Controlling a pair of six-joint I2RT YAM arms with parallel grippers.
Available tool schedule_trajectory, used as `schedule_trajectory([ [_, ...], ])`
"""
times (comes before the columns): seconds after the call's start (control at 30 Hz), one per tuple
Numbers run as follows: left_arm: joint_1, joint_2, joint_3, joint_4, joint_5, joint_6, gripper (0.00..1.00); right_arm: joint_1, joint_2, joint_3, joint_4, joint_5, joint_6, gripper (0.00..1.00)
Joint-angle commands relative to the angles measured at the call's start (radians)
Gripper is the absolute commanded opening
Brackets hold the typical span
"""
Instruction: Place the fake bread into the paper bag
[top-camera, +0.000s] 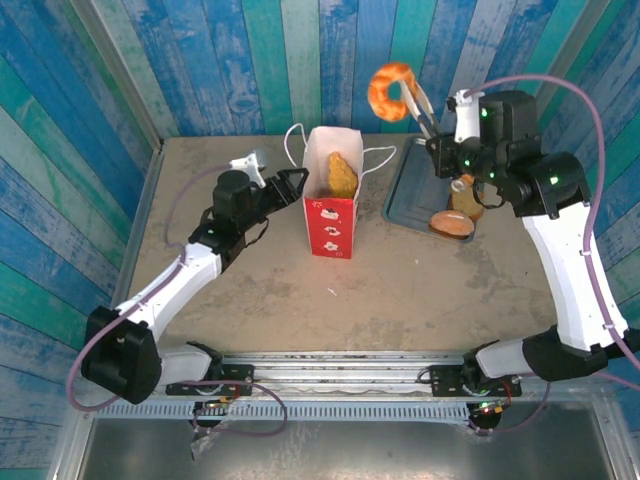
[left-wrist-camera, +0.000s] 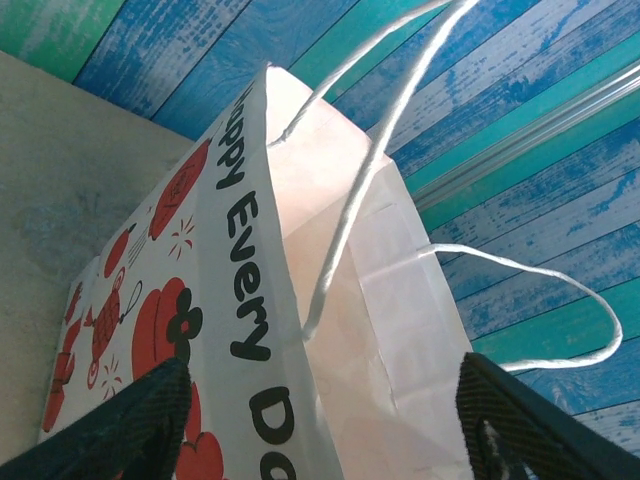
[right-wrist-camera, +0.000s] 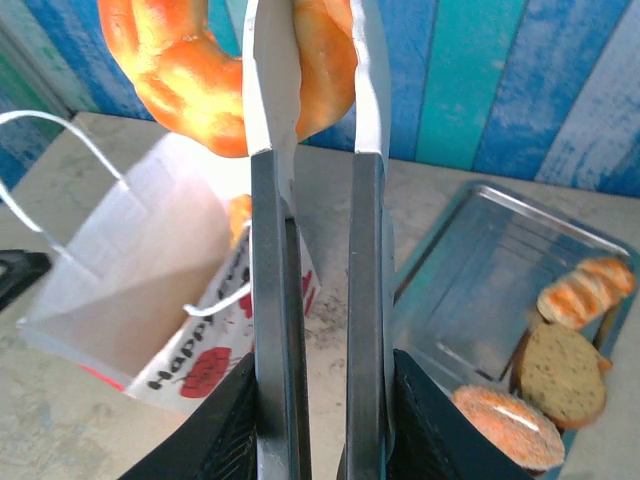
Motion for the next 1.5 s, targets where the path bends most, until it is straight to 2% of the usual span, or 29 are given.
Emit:
schedule_trajectory([
  [0.0,-0.003,0.043,0.02,0.037,0.012,-0.017,0.67,0.057,0.026,0.028,0.044,0.039,-0.013,0.33],
  [0.27,-0.004,0.086,0.032,0.03,0.009,-0.022,0.53,0.211,0.179,0.116,0.001,0.114,-0.058,0.34],
  [0.47,-0.005,0.087,0.036,-0.001,-0.028,-0.015,0.46,0.263,0.289,0.201,-0.098,0.197,-0.075,0.34],
  [0.83,-0.005,0.081,0.025,-0.005,-0.038,-0.026,0.4,0.272,0.297,0.153,-0.166,0.221,-0.066,0.34],
  [1.47,-0.005,0.064,0.022,-0.015,-0.033,-0.031,0.39,0.271,0.359,0.133,-0.252,0.163,-0.091,0.37],
])
